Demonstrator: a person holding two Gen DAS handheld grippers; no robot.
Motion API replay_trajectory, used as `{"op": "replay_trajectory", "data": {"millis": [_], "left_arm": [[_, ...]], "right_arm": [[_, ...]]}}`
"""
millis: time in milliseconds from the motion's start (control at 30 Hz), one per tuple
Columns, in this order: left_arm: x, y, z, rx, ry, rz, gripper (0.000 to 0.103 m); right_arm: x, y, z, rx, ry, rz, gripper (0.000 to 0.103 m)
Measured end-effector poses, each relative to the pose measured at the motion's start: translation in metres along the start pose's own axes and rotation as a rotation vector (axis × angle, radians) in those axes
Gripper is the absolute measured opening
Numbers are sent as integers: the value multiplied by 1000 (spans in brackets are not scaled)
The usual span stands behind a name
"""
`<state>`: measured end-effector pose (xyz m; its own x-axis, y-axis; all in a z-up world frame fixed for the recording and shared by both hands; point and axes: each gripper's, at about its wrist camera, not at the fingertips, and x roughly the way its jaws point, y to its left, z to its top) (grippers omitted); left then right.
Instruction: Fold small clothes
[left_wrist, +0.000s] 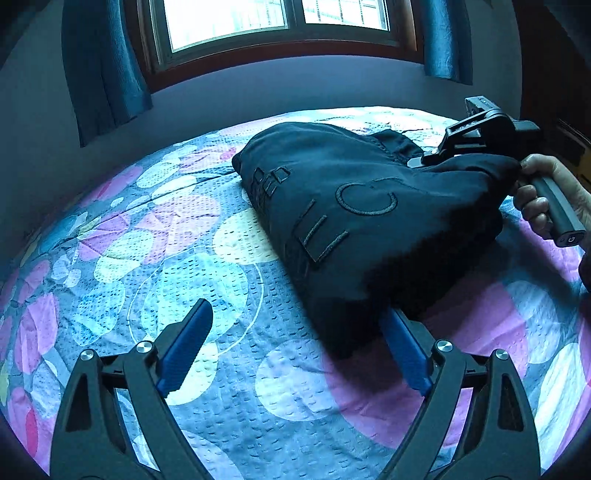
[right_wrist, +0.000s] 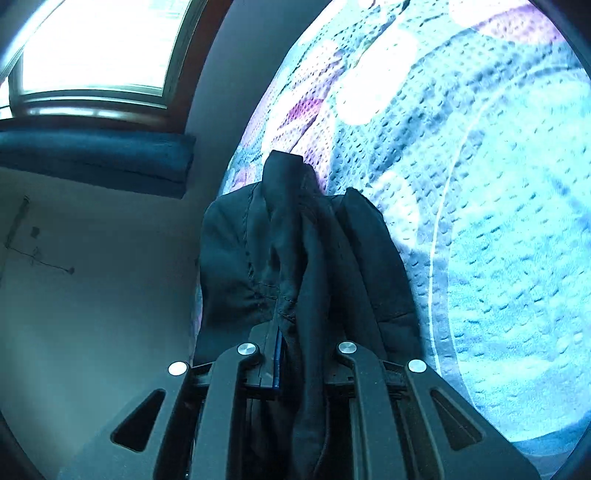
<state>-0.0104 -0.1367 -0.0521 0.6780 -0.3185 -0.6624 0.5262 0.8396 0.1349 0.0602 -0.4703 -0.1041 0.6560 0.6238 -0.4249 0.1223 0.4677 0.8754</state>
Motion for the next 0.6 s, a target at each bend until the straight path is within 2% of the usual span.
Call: {"op": "replay_trajectory", "data": {"millis": [33, 100, 167, 233, 300, 400, 533, 567, 600], "left_arm": [[6, 3, 0, -10, 27, 7, 90], [12, 11, 0, -53, 60, -16, 90], [13, 16, -1, -80, 65, -34, 90], [13, 15, -2, -79, 66, -34, 90], [13, 14, -2, -74, 65, -28, 90], [13, 17, -2, -89, 69, -40, 90], [15, 19, -1, -106, 77, -51, 90], [15, 20, -1, -106, 78, -50, 90], [15, 20, -1, -107, 78, -49, 90]], "right_arm": [[0, 0, 1, 2, 1, 5, 14], [-6, 1, 0, 17, 22, 11, 25], [-19, 5, -6, 17, 28, 16, 56], [-40, 14, -16, -6, 6, 19, 69], [-57, 19, -29, -29, 11, 15, 72], [-69, 26, -47, -77, 39, -57, 73], [-62, 36, -67, -142, 71, -136, 71], [-61, 41, -71, -172, 59, -166, 52], [-56, 47, -72, -204, 54, -189, 40]]}}
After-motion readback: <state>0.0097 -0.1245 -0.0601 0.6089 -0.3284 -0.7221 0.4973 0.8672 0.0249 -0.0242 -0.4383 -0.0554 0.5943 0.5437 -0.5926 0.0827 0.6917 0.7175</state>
